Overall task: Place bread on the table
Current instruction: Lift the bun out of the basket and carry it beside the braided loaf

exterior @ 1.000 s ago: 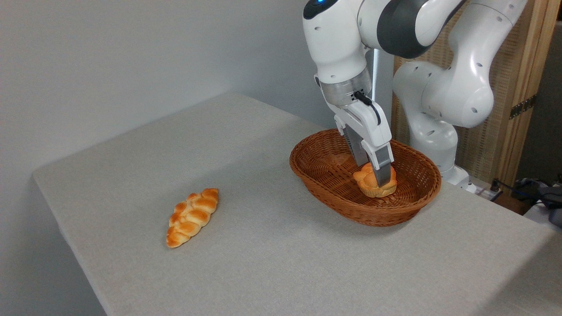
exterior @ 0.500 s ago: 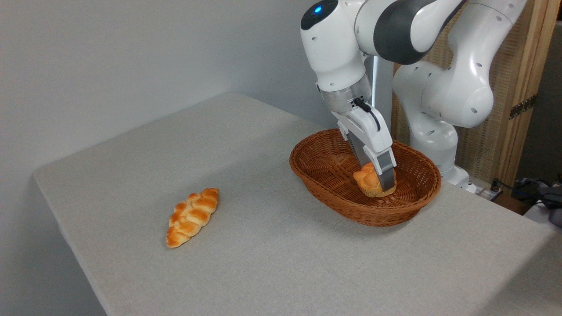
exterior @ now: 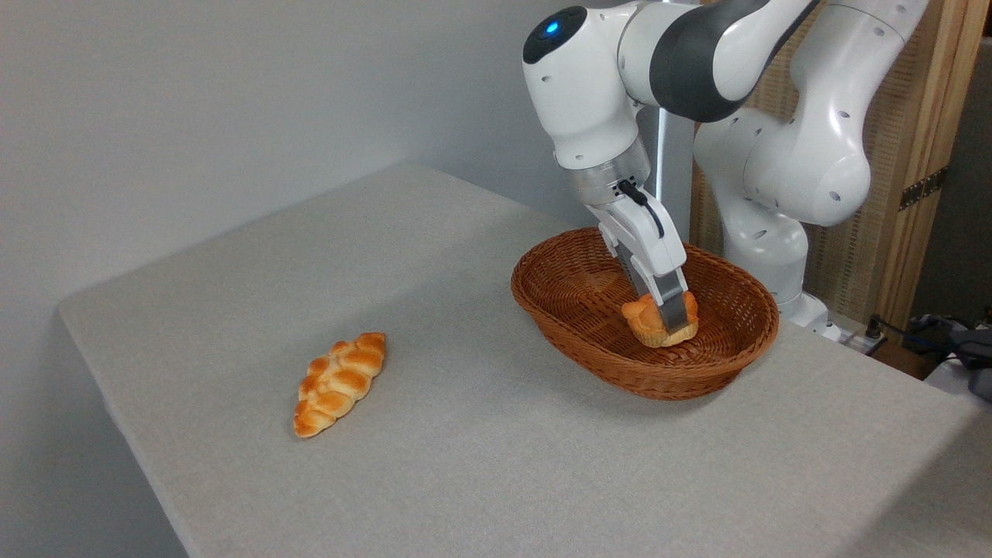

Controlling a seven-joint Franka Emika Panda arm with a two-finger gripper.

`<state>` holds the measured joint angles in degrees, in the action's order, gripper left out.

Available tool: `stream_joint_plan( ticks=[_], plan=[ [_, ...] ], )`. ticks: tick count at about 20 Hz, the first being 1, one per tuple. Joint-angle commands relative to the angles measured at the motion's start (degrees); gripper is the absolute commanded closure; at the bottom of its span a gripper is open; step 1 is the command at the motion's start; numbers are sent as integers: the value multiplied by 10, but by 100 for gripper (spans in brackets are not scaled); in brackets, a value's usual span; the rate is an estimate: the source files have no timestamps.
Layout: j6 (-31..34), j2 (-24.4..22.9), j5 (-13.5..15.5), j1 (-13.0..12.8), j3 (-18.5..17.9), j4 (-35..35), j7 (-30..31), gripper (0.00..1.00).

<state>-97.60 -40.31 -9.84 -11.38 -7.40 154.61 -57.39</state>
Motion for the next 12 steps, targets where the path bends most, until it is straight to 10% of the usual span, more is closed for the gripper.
stream_joint_plan(
  ticks=[1,12],
  plan=[
    [-8,1,-10,-9,-8,-3,-8,57],
    [51,78,52,-40,-18,-219,-7,55]
  ],
)
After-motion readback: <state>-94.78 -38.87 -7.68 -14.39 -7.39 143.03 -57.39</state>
